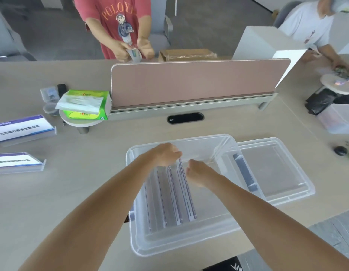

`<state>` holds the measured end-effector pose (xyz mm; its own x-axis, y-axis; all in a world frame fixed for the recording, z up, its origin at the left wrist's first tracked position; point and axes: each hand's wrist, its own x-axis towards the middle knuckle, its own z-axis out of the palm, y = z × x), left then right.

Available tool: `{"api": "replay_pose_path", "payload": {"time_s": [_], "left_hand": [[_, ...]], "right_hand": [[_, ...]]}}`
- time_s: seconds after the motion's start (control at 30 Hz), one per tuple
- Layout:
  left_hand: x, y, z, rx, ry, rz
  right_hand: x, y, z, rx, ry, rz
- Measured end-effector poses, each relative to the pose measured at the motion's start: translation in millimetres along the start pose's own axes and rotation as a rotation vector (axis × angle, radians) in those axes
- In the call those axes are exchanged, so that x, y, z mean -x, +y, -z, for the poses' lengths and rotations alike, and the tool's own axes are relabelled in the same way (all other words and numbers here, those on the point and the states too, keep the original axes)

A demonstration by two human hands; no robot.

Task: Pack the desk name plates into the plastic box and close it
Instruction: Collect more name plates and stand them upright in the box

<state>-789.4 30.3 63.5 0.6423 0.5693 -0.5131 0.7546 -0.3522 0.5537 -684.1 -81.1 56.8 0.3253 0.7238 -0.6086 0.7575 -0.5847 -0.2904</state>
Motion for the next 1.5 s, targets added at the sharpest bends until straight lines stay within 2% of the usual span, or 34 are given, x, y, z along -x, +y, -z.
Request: {"api": "replay_pose_path", "payload": {"time_s": [0.1, 0.23, 0.4, 0.57, 0.77, 0.93, 1.13, 1.27, 1.5], "left_hand": [[18.7, -4.0, 16.8, 0.076, 0.086, 0.016], [47.0, -24.3, 38.7, 0.398, 0.349, 0.093], [109.4, -36.6, 52.4, 0.696, 0.665, 0.238], [178.5, -70.4, 48.3, 0.775, 0.896, 0.393], [235.3, -122.8, 39.4, 0.921, 1.12, 0.409], [271.1, -172.4, 36.8, 1.023, 1.204, 0.32], [311.4, -235.9, 51.2, 1.15, 1.127, 0.165], [328.8, -267.0, 66.7, 1.172, 1.161, 0.213], [331.2, -302.8, 84.3, 1.235, 1.202, 0.267]], "right_hand": [[6.4, -14.2, 20.5, -0.016, 0.087, 0.087], [5.8, -37.6, 38.5, -0.143, 0.155, 0.295], [10.8, -75.5, 44.6, -0.312, 0.079, 0.492], [31.3, -119.3, 32.4, -0.346, -0.052, 0.705], [54.2, -172.7, 17.2, -0.327, -0.07, 0.808], [70.6, -224.1, -9.4, -0.306, -0.093, 0.84], [99.8, -289.9, -57.2, -0.226, 0.007, 0.801], [112.6, -317.0, -71.8, -0.202, 0.081, 0.75], [93.8, -344.0, -73.8, -0.165, 0.044, 0.708]]}}
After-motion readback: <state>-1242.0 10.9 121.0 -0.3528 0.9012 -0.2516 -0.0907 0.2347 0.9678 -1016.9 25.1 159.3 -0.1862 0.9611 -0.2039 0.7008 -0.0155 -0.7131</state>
